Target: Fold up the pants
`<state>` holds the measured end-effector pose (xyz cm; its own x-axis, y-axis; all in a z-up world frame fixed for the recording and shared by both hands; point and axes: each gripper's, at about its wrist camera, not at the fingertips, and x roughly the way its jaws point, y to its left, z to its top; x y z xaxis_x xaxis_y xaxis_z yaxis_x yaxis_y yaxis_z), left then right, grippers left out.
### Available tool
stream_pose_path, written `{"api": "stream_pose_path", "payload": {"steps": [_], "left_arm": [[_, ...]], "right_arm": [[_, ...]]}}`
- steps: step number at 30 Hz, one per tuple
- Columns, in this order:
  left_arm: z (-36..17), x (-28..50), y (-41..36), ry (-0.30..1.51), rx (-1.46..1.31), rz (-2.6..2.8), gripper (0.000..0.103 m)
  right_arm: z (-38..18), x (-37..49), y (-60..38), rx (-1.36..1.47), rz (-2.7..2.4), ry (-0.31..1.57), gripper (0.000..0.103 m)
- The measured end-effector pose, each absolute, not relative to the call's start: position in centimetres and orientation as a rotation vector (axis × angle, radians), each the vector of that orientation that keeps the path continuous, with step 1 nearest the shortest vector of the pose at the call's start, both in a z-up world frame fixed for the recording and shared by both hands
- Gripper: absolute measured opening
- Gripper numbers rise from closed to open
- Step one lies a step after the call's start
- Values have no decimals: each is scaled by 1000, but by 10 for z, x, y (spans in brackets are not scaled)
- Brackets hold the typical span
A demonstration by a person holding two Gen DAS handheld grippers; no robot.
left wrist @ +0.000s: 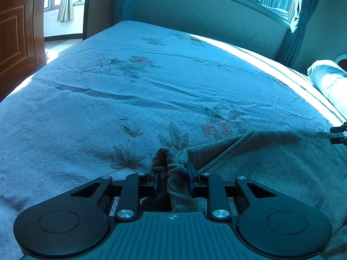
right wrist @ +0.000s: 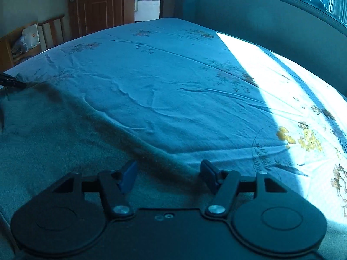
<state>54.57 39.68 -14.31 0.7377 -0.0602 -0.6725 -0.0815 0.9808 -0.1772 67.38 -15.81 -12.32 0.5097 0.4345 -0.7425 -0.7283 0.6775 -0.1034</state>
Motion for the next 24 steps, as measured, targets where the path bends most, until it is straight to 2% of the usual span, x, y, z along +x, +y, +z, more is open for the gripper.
{"api": "stream_pose_path", "payload": {"steps": [6, 8, 10, 11, 16, 24], "left_arm": [[-153, 550, 396, 742, -208, 31, 25], [-156, 554, 394, 745, -198, 38, 25], [-156, 556, 393, 750, -192, 34, 24], [-154, 555, 395, 745, -201, 27, 22], [-128, 530, 398, 642, -178, -33, 20], [-51, 451, 395, 433, -99, -196, 20]], "right_arm": [[-137, 683, -139, -486, 719, 784, 50], [-139, 680, -136, -482, 715, 785, 38], [-137, 676, -130, -498, 705, 779, 4], [-133, 672, -128, -506, 693, 776, 1], [-95, 645, -140, -467, 681, 729, 0], [-12, 529, -170, -535, 707, 604, 0]]}}
